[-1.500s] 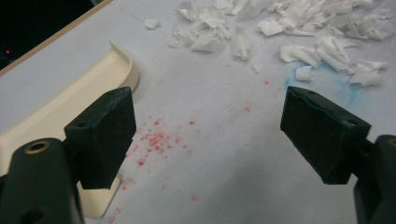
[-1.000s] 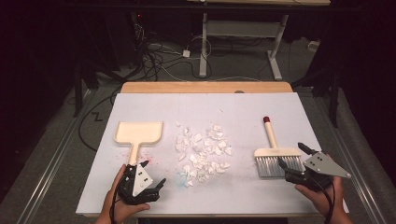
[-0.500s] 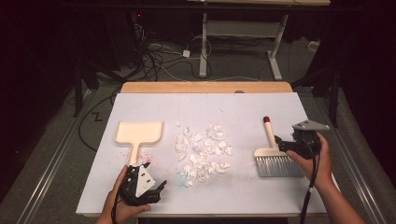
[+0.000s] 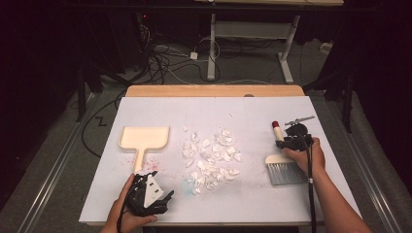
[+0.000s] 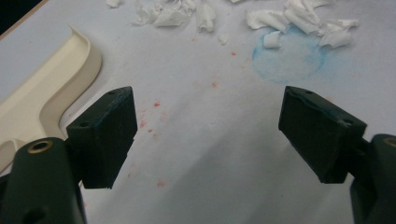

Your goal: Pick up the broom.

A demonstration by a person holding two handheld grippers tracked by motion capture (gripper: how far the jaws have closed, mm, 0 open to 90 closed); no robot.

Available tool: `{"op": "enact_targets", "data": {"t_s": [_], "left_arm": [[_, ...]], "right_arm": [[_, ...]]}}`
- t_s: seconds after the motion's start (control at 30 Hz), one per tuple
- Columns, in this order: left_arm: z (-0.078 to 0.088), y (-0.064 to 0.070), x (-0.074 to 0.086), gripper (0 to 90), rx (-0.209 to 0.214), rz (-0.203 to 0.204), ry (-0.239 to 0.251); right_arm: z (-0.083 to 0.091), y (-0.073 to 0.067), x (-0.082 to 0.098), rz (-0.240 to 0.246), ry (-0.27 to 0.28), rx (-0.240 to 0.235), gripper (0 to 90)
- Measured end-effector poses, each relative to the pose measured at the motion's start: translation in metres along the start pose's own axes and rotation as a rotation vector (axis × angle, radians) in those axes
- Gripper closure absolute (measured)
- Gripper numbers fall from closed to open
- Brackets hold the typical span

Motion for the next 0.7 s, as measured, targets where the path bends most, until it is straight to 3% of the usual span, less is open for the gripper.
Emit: {"op": "enact_targets", "data": {"t_s": [0.1, 0.33, 0.7], "left_arm": [[-0.001, 0.000, -0.001, 18.5, 0.004, -0.001, -0.002], [-0.002, 0.000, -0.003, 18.5, 0.010, 0.009, 0.002], [0.005, -0.003, -0.002, 18.5, -0.001, 0.039, 0.013]], "right_arm": [[-0.001, -0.002, -0.001, -0.002, 0.013, -0.015, 70.8], [0.000, -0.002, -0.002, 0.003, 0.027, -0.015, 71.2], [0.032, 0.001, -0.017, 0.007, 0.222, 0.024, 71.3]]}}
Point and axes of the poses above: each handheld gripper's, and its own axes: z roughly backward along the jaws, x roughly out of its underside, y roughly to its right, the point moved 9 cm from there along -z, roughly forward along the jaws, and after that the axes turned 3 degrees about -z, right-handed, at the moved point
